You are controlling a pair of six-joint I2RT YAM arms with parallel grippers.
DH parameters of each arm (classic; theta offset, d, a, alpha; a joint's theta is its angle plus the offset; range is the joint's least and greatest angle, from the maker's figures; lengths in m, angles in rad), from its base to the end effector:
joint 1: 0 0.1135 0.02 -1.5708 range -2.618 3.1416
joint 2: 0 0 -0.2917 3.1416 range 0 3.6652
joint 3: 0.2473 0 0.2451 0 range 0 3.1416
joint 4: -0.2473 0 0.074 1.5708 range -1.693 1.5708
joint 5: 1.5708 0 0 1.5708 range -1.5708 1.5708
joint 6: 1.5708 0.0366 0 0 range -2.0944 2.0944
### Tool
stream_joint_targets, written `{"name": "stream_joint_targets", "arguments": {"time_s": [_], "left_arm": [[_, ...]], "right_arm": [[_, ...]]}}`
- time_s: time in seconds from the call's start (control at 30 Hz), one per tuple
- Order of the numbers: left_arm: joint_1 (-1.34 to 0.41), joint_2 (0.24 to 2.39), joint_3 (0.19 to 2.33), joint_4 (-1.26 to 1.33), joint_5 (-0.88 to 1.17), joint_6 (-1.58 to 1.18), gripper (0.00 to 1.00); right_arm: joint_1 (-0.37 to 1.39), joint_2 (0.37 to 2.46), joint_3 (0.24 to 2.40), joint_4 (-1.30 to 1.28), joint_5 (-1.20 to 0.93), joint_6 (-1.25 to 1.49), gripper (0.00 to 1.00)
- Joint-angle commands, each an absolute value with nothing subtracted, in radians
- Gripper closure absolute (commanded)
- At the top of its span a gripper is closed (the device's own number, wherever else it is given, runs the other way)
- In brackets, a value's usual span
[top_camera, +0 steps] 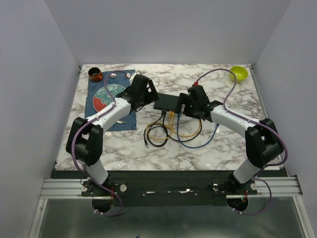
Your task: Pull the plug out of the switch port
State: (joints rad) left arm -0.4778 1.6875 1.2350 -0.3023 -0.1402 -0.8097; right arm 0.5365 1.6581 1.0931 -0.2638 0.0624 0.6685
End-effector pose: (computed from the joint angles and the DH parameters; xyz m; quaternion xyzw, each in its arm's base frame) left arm 0.3347 -0.1675 0.2777 -0.1787 0.8985 -0.1861 0.3552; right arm 0.3045 0.1784 0.2461 0.0727 0.9287 0.1814 0.3150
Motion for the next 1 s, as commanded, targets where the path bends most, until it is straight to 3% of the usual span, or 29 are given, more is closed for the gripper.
{"name": "stream_joint_targets", "arguments": {"time_s": [0.0,0.2,0.3,0.43,0.47,0.57,0.6,0.67,0.7,0.87,0.97], "left_arm": [[-0.411,1.749,1.292,-0.232,-0.062,-0.839,0.01],[-0.356,1.827,1.266,0.064,0.233,-0.880,0.01],[-0.362,1.891,1.345,0.046,0.284,-0.862,0.16],[-0.380,1.953,1.425,0.029,0.258,-0.848,0.24],[-0.387,1.956,1.425,0.052,0.252,-0.830,0.24],[-0.411,1.966,1.450,0.057,0.245,-0.801,0.27],[-0.416,1.974,1.460,0.057,0.261,-0.790,0.31],[-0.428,1.999,1.485,0.043,0.293,-0.785,0.34],[-0.429,2.006,1.492,0.034,0.296,-0.779,0.41],[-0.430,2.077,1.540,-0.058,0.259,-0.767,0.49],[-0.430,2.106,1.546,-0.081,0.239,-0.770,0.61]], "right_arm": [[0.528,1.641,1.106,-0.287,0.137,0.627,0.00],[0.518,1.566,1.003,-0.166,0.147,0.641,0.05],[0.518,1.575,1.003,-0.147,0.211,0.652,0.16],[0.512,1.614,1.026,-0.132,0.206,0.655,0.30],[0.506,1.620,1.031,-0.127,0.199,0.661,0.35],[0.497,1.666,1.075,-0.127,0.173,0.655,0.65],[0.495,1.678,1.091,-0.130,0.161,0.649,0.79],[0.491,1.713,1.127,-0.144,0.138,0.650,0.90],[0.488,1.718,1.132,-0.146,0.126,0.653,0.96],[0.460,1.738,1.111,-0.123,0.063,0.692,0.95],[0.424,1.770,1.095,-0.088,-0.033,0.724,0.93]]}}
